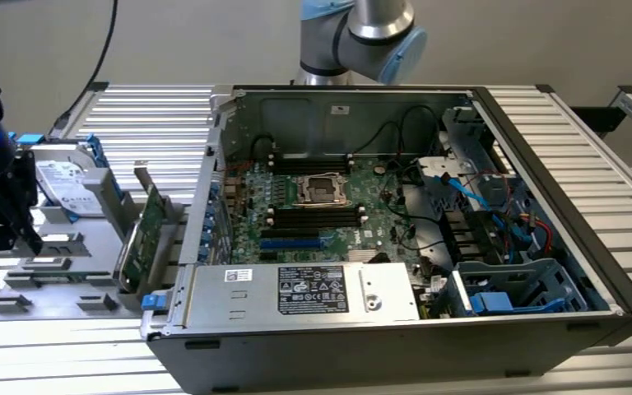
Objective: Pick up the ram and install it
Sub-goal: 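Pick up the ram and move it above insertion slot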
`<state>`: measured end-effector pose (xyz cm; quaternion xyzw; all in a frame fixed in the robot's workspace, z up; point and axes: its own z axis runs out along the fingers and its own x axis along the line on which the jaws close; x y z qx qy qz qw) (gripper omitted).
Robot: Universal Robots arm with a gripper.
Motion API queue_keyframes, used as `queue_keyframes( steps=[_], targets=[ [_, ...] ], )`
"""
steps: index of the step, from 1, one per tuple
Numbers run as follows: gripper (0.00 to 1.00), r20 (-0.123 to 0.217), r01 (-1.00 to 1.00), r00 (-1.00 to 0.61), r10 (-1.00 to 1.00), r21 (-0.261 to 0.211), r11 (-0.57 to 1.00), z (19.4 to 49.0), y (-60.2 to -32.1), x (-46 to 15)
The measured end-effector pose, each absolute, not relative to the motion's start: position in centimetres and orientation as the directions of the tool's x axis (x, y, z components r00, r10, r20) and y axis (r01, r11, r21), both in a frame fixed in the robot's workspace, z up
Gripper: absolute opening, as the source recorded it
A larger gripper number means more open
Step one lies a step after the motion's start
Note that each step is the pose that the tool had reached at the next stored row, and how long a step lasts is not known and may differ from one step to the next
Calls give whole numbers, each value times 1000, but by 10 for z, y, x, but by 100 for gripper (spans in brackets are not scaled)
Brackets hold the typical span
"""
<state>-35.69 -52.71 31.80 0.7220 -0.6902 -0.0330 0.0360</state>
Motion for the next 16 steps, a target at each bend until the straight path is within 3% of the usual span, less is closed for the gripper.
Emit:
queue_keyframes(
  steps=[16],
  targets=[
    [14,1,-992,45,-999,120,-45,383,-522,-306]
  ],
)
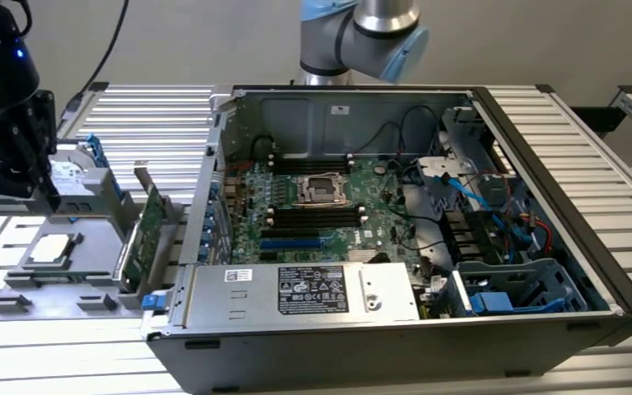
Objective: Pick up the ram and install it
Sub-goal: 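Pick up the ram and move it above insertion slot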
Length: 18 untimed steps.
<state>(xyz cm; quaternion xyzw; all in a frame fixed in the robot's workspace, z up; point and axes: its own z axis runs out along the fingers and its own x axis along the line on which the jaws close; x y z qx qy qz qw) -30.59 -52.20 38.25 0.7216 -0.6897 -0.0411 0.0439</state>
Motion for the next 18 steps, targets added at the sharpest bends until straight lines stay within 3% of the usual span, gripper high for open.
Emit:
queue_keyframes(
  steps=[18],
  targets=[
    [14,1,-991,45,-999,127,-45,400,-514,-230]
  ],
)
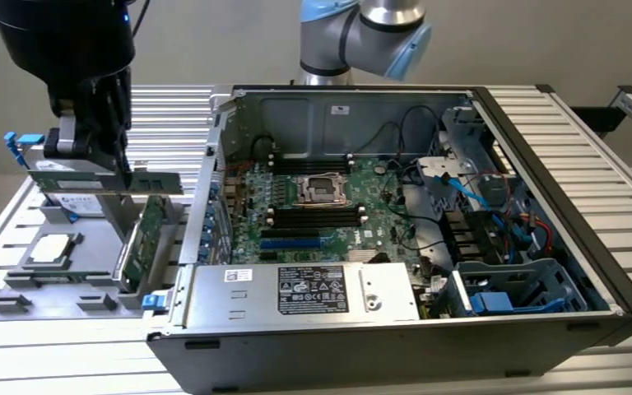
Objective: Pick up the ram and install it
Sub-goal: 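Pick up the ram and move it above insertion slot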
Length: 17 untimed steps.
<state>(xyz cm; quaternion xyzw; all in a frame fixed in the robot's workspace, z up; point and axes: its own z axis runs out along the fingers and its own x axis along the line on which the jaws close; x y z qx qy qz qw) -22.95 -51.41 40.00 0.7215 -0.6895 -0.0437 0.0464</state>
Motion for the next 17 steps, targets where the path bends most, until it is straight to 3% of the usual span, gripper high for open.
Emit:
queue_keyframes(
  steps=[17],
  targets=[
    [14,1,-991,45,-999,127,-45,400,-493,-162]
  ],
)
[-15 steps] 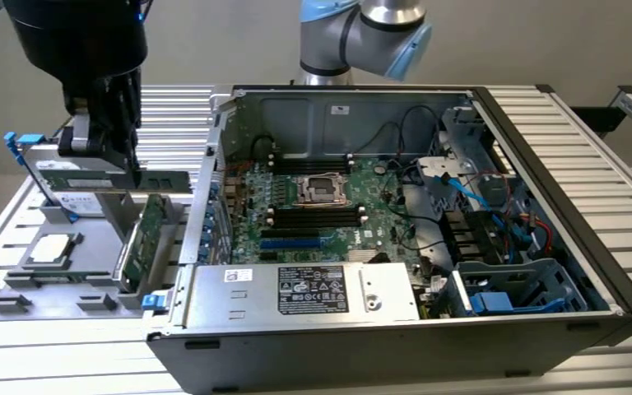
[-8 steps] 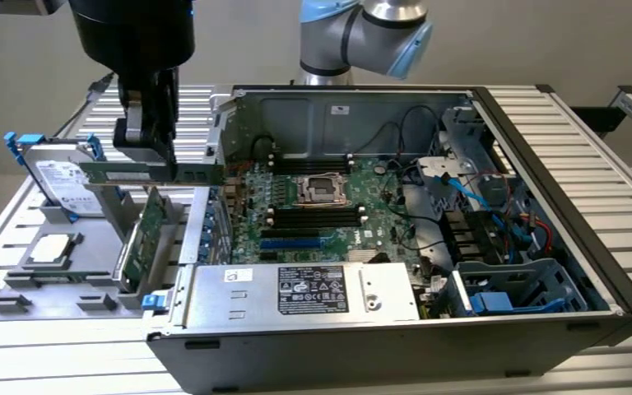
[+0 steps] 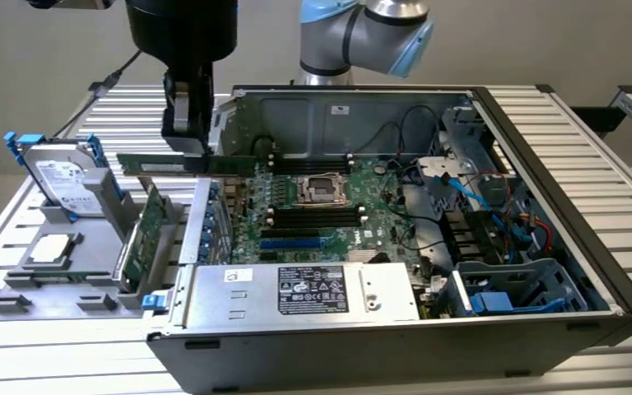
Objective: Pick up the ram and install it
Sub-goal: 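Pick up the ram and move it above insertion slot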
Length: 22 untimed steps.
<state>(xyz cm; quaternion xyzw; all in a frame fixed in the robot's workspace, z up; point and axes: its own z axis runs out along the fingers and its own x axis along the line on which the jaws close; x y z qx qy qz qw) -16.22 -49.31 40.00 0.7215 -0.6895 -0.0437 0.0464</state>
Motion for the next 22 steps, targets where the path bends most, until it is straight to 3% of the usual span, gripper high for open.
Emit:
queue_keyframes(
  steps=[22],
  targets=[
    [14,1,-991,45,-999,127,-45,388,-432,-97]
  ],
)
